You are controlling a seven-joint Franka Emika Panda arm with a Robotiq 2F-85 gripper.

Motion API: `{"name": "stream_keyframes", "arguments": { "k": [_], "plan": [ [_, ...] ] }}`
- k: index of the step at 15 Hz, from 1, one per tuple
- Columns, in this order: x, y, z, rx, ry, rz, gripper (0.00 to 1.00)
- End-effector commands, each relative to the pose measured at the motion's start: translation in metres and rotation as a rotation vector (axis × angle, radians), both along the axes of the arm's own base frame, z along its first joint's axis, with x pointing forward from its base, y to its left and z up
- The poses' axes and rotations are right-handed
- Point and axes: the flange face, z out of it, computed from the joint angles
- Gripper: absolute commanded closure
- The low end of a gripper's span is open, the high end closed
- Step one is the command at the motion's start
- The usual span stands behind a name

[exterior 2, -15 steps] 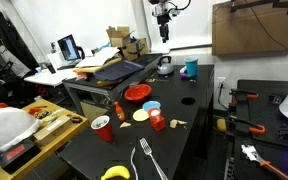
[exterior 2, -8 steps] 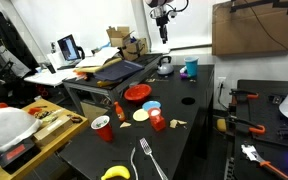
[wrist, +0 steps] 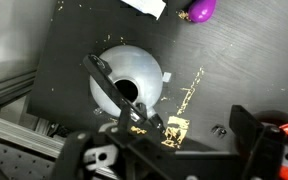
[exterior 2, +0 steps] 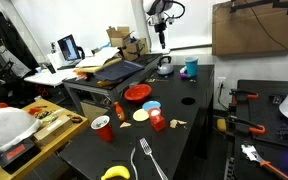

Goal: Move the kettle to the left

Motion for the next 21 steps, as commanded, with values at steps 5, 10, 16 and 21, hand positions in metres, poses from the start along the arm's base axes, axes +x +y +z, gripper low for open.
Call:
{"name": "stream_keyframes", "arguments": {
  "k": [5,10,16,21],
  "plan": [
    [0.014,-0.026,-0.023,-0.057,0.057,0.047,0.0],
    [0.018,-0.028,-0.053,-0.086,0.128,0.087,0.0],
    [0.034,-0.022,-0.061,-0.118,0.125,0.151,0.0],
    [0.042,-0.016,-0.063,-0.112,0.123,0.198,0.0]
  ]
}}
